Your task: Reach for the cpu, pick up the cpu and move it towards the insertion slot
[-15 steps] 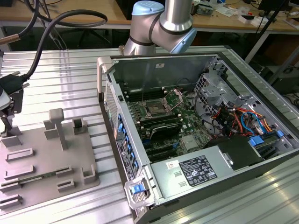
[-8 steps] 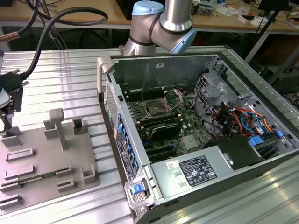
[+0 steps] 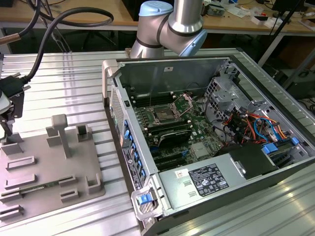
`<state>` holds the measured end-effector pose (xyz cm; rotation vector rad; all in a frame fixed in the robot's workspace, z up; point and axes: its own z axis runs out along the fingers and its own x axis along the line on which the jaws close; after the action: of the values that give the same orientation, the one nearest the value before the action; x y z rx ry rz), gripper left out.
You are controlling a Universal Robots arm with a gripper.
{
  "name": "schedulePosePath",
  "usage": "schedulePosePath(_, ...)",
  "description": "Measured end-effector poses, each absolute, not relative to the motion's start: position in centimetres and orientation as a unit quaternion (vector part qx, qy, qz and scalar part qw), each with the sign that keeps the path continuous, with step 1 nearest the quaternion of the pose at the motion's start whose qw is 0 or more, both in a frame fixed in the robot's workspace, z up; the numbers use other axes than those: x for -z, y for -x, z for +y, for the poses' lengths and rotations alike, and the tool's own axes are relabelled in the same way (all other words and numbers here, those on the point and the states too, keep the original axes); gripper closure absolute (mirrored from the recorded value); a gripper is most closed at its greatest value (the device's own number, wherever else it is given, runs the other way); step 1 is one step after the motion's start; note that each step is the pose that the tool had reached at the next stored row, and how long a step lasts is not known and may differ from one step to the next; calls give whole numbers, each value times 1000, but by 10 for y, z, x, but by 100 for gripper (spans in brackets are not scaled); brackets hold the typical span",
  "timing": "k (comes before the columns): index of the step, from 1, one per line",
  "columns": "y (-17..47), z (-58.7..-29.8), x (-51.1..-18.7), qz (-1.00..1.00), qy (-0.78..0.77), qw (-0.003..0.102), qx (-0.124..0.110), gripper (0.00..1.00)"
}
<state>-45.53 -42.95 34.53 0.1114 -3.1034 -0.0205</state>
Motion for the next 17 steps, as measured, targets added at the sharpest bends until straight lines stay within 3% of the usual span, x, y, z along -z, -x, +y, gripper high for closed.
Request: schedulePosePath(17,455,-430,-363,-999,-36,18,7,45)
